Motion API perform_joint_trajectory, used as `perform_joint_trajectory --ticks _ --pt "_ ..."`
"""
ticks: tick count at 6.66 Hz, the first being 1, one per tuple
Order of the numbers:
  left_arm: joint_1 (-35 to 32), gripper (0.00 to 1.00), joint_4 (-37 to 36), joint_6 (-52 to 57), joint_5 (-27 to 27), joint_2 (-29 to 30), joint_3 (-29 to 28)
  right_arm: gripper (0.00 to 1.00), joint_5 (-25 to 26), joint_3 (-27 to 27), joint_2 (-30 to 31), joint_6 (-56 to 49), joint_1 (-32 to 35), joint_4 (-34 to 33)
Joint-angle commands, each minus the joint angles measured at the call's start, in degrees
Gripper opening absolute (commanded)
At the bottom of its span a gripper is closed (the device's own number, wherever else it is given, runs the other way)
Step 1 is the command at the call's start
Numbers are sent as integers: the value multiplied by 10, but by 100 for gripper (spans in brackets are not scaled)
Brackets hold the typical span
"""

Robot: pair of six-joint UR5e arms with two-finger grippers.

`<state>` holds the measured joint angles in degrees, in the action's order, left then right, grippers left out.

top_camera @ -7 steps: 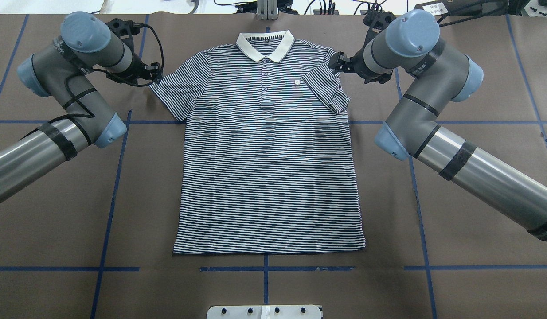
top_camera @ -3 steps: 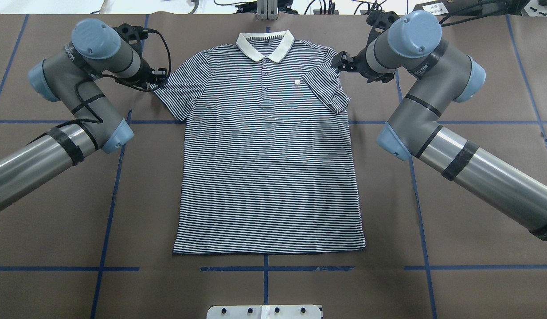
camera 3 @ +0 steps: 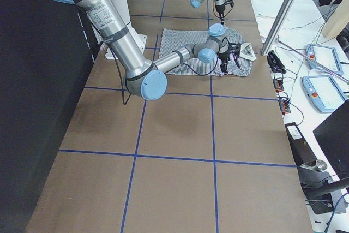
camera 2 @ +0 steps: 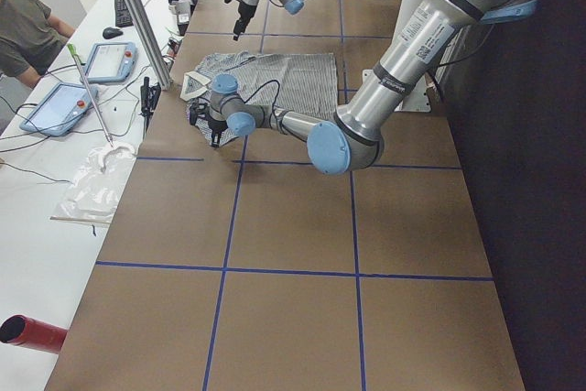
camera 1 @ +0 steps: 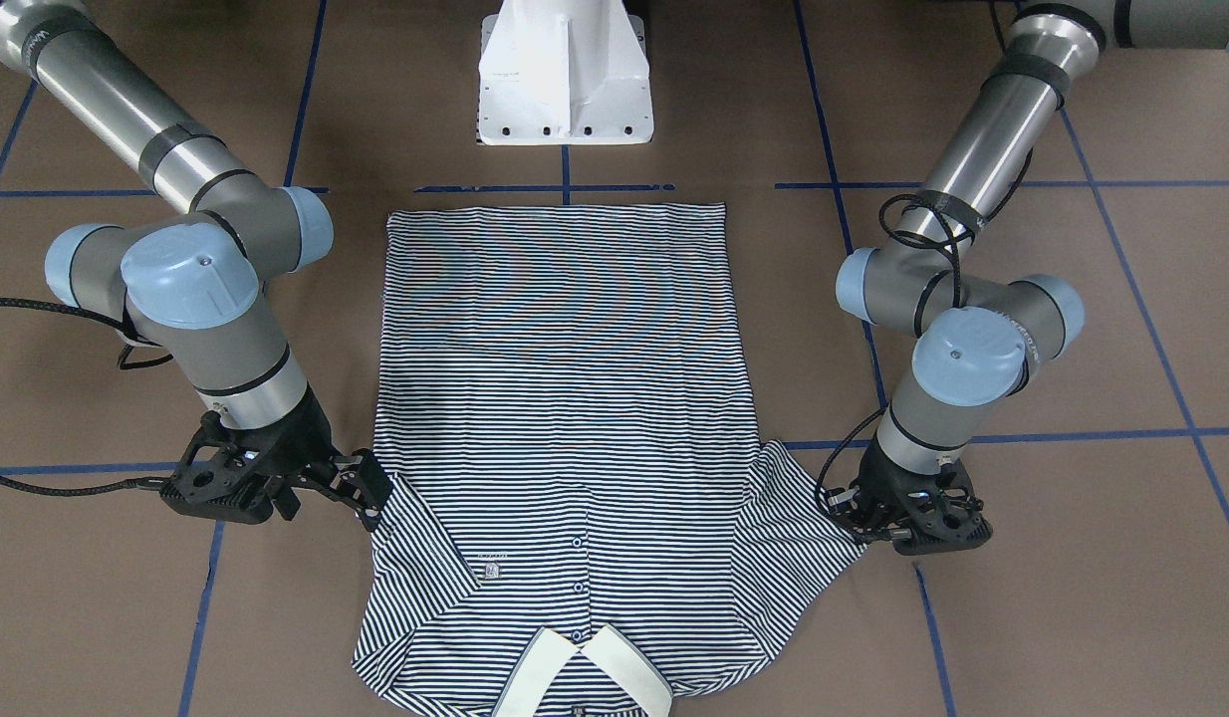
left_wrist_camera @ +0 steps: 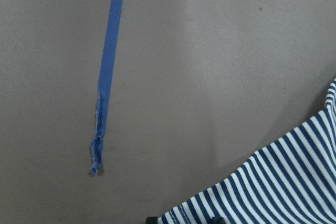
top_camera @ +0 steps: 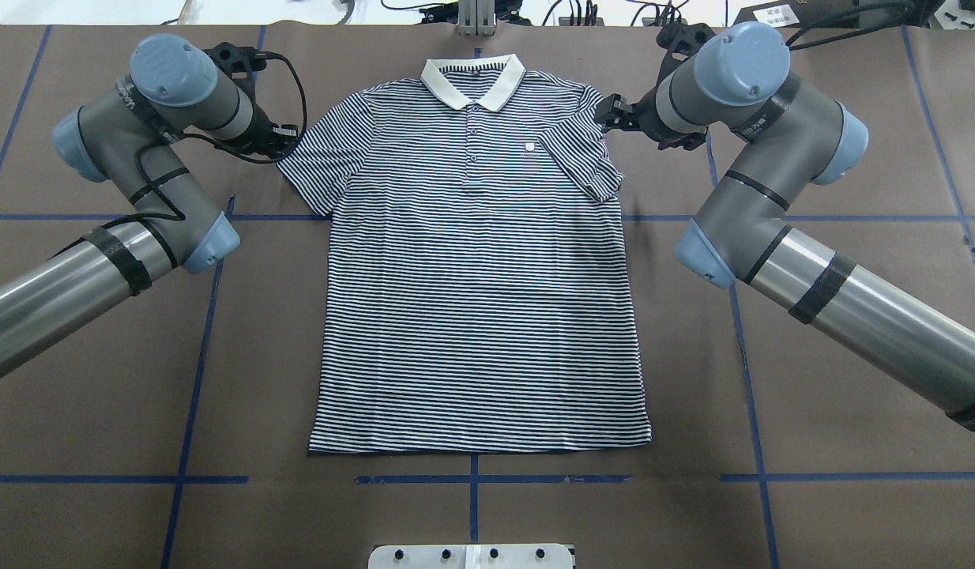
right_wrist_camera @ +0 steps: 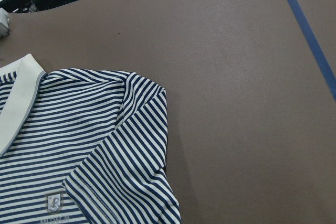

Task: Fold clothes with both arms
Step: 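Bring the left gripper to the other shoulder while the right gripper hovers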

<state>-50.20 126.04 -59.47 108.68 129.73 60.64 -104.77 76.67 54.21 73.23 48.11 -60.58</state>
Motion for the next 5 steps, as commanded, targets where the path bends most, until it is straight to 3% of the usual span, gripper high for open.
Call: perform_joint_trajectory --ticks 1,5 --pt "-1 0 -17 -50 6 17 41 100 0 1 2 2 0 0" --pt "55 0 -19 -211 0 65 55 100 0 1 20 8 0 20"
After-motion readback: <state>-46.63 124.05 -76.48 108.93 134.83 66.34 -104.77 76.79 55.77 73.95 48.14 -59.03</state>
